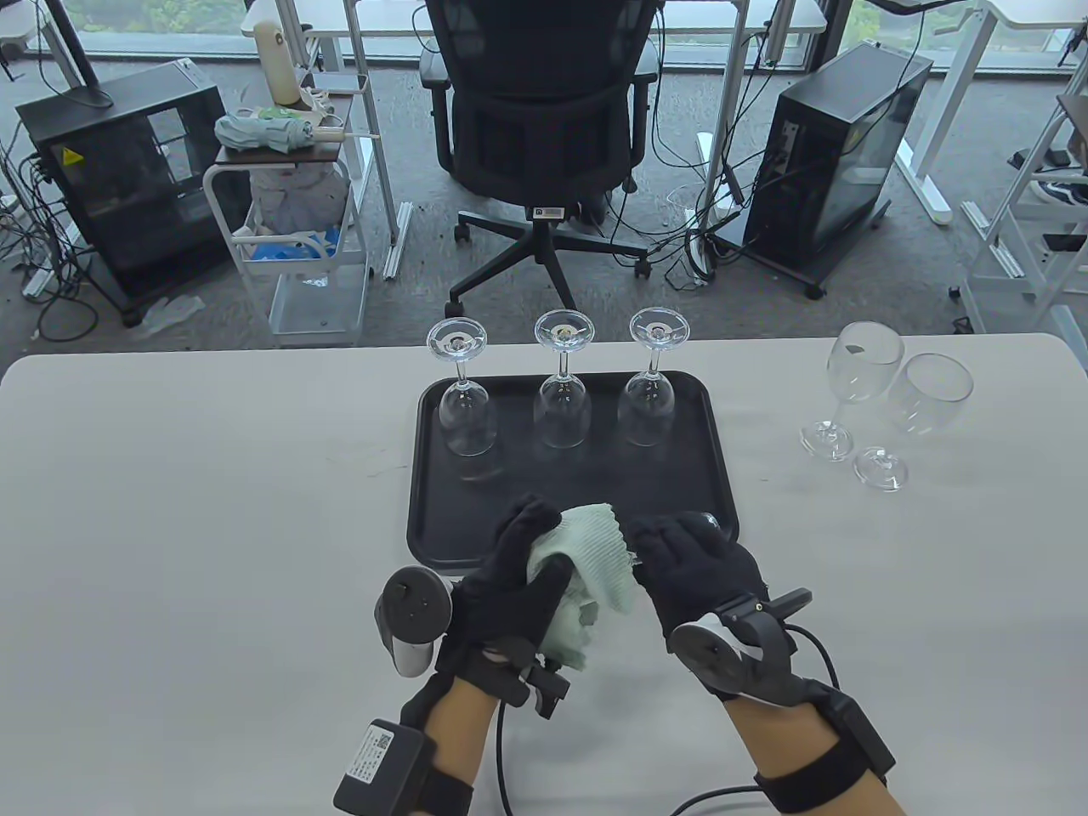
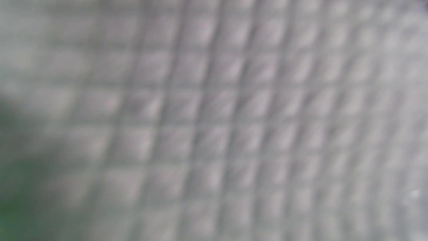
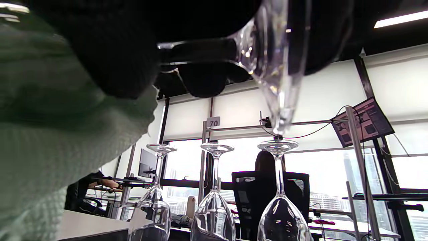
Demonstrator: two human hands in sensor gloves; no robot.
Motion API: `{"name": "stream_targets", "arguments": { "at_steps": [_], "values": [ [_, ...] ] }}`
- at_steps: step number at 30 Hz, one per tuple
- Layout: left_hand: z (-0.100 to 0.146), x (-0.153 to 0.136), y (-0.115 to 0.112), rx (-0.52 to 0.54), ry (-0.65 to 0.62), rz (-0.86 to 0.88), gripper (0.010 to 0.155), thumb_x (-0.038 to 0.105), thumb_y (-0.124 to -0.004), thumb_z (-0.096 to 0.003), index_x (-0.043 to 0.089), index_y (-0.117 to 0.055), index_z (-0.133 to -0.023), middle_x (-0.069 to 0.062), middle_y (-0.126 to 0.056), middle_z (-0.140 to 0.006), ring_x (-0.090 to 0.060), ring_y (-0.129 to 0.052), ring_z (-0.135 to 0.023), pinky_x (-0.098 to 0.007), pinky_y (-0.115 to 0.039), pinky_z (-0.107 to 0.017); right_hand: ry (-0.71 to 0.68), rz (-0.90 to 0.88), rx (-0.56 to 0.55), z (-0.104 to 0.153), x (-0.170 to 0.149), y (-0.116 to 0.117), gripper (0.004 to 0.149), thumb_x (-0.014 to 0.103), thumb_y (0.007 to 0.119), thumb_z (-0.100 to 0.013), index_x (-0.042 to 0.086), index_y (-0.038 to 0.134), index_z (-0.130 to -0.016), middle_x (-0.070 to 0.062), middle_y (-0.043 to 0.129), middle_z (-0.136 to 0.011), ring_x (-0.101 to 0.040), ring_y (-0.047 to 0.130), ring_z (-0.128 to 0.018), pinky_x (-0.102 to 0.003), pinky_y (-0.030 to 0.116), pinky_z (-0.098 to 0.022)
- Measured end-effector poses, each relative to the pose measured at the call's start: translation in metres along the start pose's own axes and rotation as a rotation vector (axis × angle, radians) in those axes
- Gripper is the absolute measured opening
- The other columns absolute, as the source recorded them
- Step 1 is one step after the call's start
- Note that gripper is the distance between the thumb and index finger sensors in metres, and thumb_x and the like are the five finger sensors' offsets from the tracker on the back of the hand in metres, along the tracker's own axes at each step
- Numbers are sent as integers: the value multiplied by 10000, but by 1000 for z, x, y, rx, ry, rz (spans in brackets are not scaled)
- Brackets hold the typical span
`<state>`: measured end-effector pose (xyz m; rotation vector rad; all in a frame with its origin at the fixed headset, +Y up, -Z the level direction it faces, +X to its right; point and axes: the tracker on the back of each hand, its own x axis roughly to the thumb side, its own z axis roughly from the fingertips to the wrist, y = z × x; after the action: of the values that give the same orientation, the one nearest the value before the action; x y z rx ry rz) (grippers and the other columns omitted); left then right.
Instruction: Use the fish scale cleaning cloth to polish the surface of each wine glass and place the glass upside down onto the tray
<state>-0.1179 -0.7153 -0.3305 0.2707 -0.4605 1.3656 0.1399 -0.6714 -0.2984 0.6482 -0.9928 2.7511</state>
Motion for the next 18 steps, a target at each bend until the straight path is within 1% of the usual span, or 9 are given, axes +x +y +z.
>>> {"name": "stream_targets", "arguments": {
  "at_steps": [3, 5, 7, 9, 10, 12, 13, 16, 18],
  "values": [
    [0, -2, 10, 47, 15, 31, 636, 680, -773, -501, 373, -579, -1023, -16, -518, -1135, -382, -651, -978, -570, -863, -456, -49, -267, -31, 3, -20, -1, 725, 575, 872, -462, 386, 522, -1068, -61, 576, -1138, -350, 547, -1040, -514, 744, -647],
    [2, -2, 16, 60, 21, 36, 630, 682, -769, -503, 374, -586, -1021, -16, -524, -1133, -381, -660, -976, -569, -866, -452, 29, -446, -74, 7, -34, 2, 809, 562, 877, -466, 366, 405, -1093, -112, 411, -1169, -403, 399, -1054, -591, 642, -687],
    [5, -2, 20, 58, 31, 71, 627, 679, -771, -504, 375, -591, -1021, -15, -525, -1134, -382, -660, -978, -569, -867, -452, 173, -599, -13, 9, -50, 9, 905, 617, 862, -459, 367, 277, -1103, -131, 280, -1181, -443, 381, -1059, -605, 655, -684],
    [5, -3, 20, 1, 22, 99, 625, 681, -764, -511, 375, -588, -1027, -16, -523, -1139, -383, -659, -982, -569, -867, -456, 167, -901, 93, 7, -58, 24, 940, 587, 891, -453, 409, 220, -1086, -145, 325, -1181, -479, 667, -984, -588, 772, -606],
    [7, -3, 21, 2, 32, 94, 625, 678, -764, -515, 374, -583, -1030, -14, -514, -1143, -383, -647, -988, -573, -857, -464, 168, -970, 113, 7, -59, 28, 924, 560, 903, -459, 418, 238, -1085, -143, 383, -1174, -502, 697, -946, -570, 807, -563],
    [7, -4, 22, 0, 5, 76, 615, 689, -754, -509, 379, -612, -1022, -12, -546, -1136, -375, -689, -972, -556, -882, -438, 235, -1059, 54, 9, -65, 35, 833, 546, 922, -448, 383, 419, -1093, -124, 605, -1085, -435, 800, -829, -469, 872, -466],
    [8, -3, 20, -40, 4, 97, 618, 690, -733, -526, 382, -576, -1039, -10, -502, -1154, -375, -644, -999, -568, -859, -469, 220, -1100, 61, 7, -65, 37, 816, 560, 919, -448, 379, 446, -1088, -123, 615, -1068, -425, 798, -808, -446, 877, -446],
    [8, 4, 18, -24, -84, 61, 623, 700, -731, -506, 397, -591, -1032, -2, -490, -1162, -357, -614, -1021, -578, -839, -500, 359, -1223, 86, 8, -63, 43, 745, 656, 809, -484, 318, 510, -1078, -139, 691, -981, -392, 839, -667, -340, 886, -304],
    [8, 9, 22, 3, -128, -10, 599, 690, -737, -503, 396, -625, -1012, 8, -524, -1148, -345, -641, -1007, -569, -851, -491, 415, -1272, 245, 10, -62, 44, 752, 687, 745, -510, 288, 484, -1092, -157, 675, -981, -400, 833, -666, -341, 884, -312]
  ]
}}
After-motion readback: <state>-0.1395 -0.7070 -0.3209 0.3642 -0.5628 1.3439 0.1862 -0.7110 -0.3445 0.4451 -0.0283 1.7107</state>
